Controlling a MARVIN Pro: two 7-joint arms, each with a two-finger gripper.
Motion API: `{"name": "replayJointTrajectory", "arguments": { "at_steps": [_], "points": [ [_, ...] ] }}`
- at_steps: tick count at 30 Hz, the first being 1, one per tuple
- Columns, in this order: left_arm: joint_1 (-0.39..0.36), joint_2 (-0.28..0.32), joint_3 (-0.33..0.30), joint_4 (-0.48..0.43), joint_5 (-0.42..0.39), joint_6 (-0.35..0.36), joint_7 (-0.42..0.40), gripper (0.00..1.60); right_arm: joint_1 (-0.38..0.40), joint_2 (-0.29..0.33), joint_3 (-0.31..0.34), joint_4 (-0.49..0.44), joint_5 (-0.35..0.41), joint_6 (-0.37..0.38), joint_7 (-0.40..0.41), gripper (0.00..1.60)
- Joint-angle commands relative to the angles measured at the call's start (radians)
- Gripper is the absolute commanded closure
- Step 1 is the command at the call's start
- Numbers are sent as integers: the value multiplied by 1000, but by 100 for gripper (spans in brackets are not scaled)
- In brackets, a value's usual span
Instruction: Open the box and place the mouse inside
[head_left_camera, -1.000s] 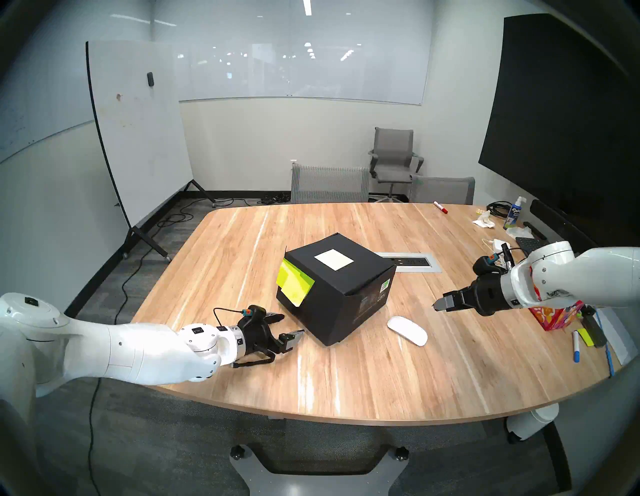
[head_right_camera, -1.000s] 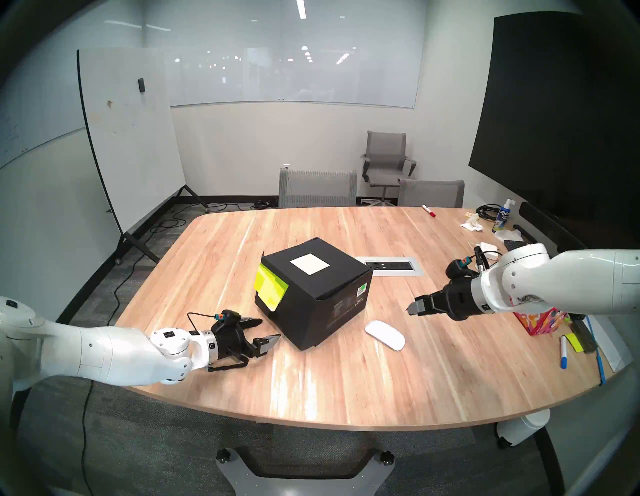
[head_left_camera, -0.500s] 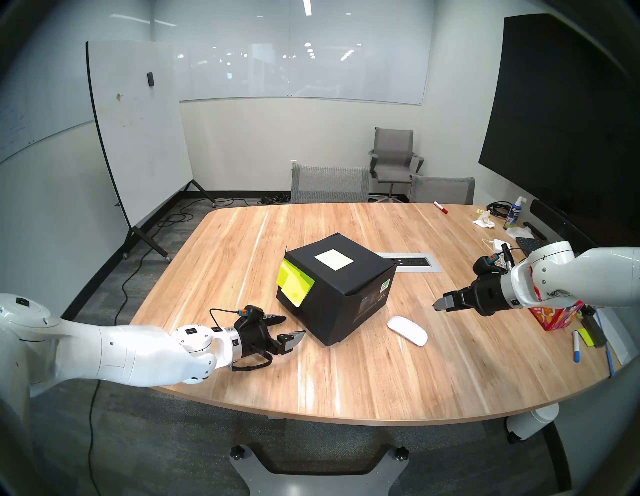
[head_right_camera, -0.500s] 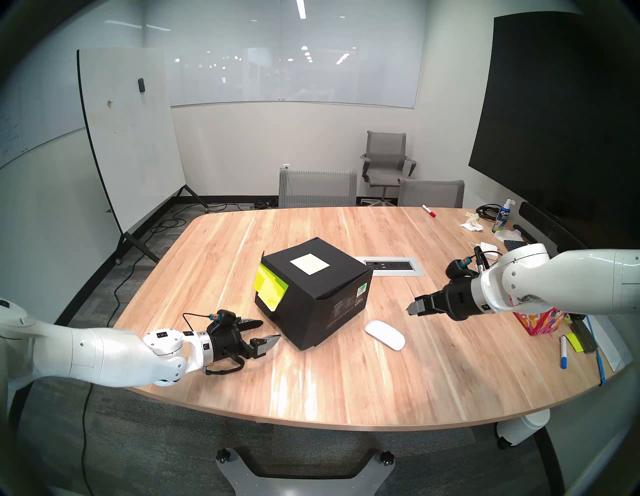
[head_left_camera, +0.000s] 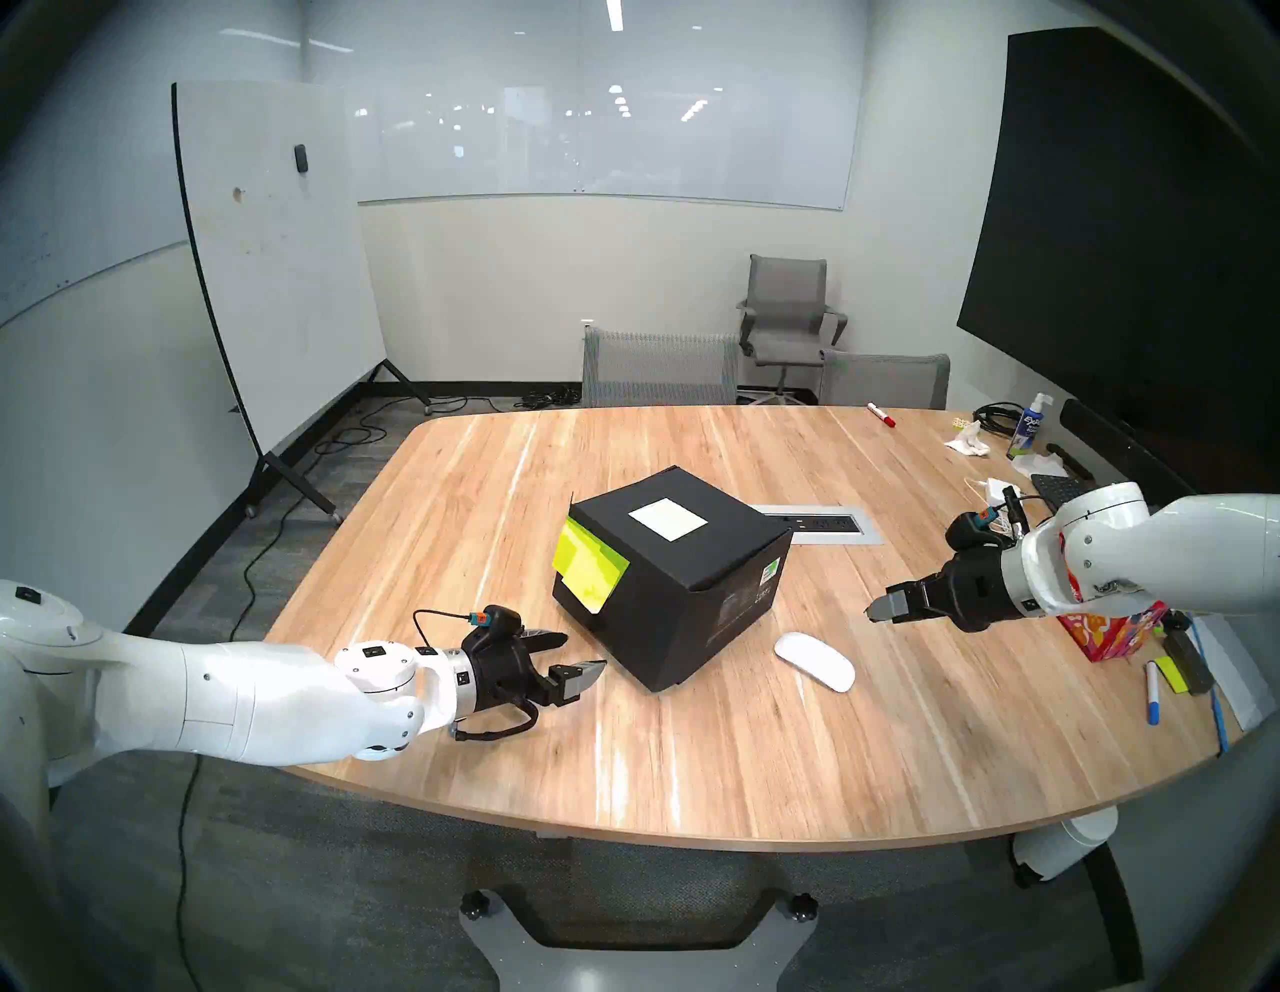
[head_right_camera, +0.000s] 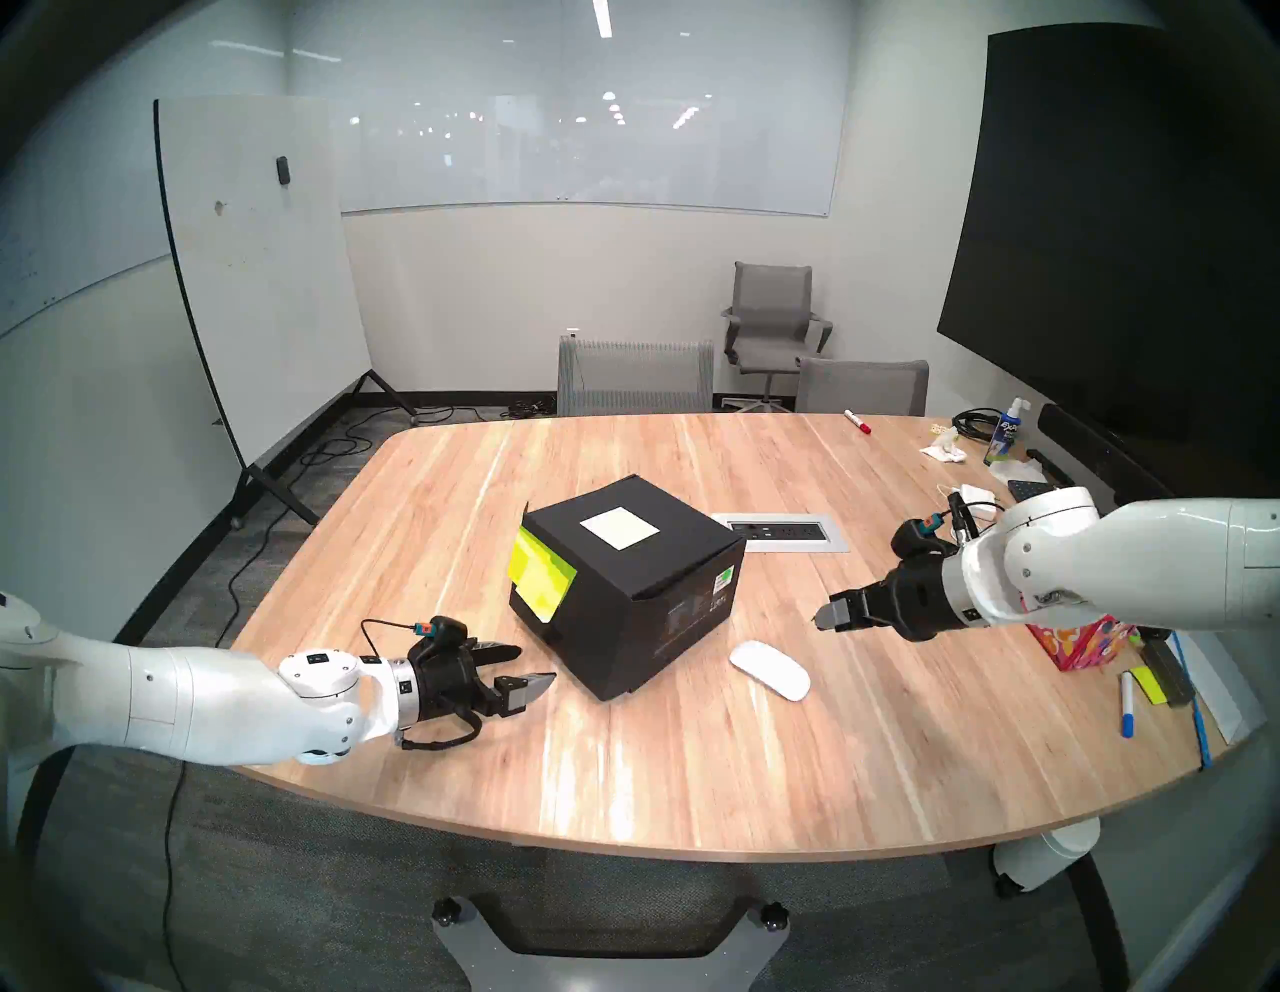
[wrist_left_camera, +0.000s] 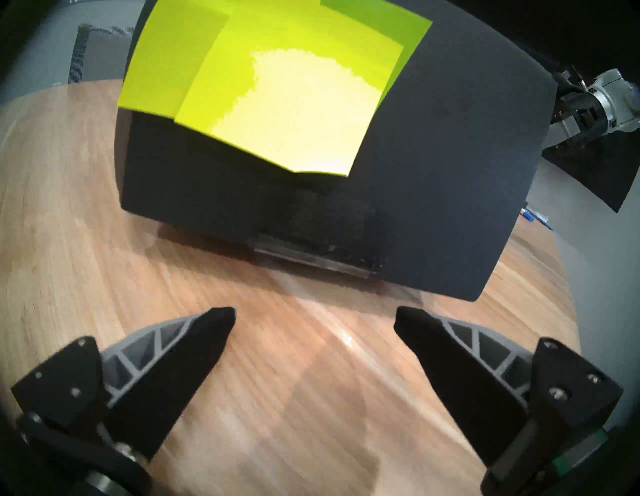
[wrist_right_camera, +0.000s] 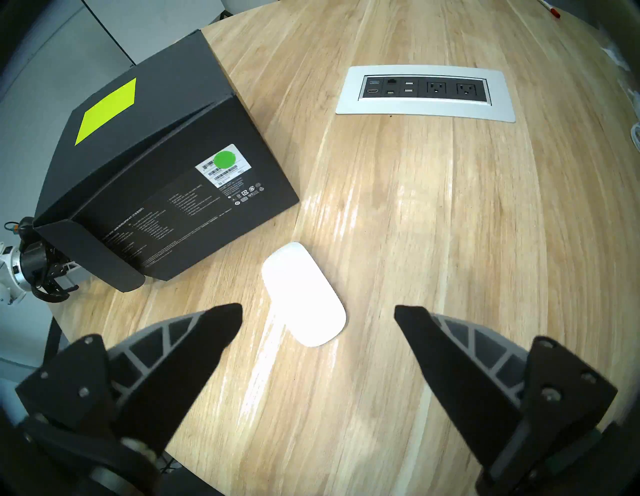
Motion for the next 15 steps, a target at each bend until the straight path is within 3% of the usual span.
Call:
{"name": "replayJointTrajectory", "arguments": {
  "at_steps": [1, 13, 15],
  "points": [
    [-100, 5, 16, -36, -90, 111, -9, 0, 12, -2, 8, -1, -1, -1, -1, 0],
    [-187, 8, 61, -38, -299, 310, -64, 0, 12, -2, 8, -1, -1, -1, -1, 0],
    [-208, -5, 75, -22, -343, 377, -77, 0, 12, -2, 8, -1, -1, -1, -1, 0]
  ]
}}
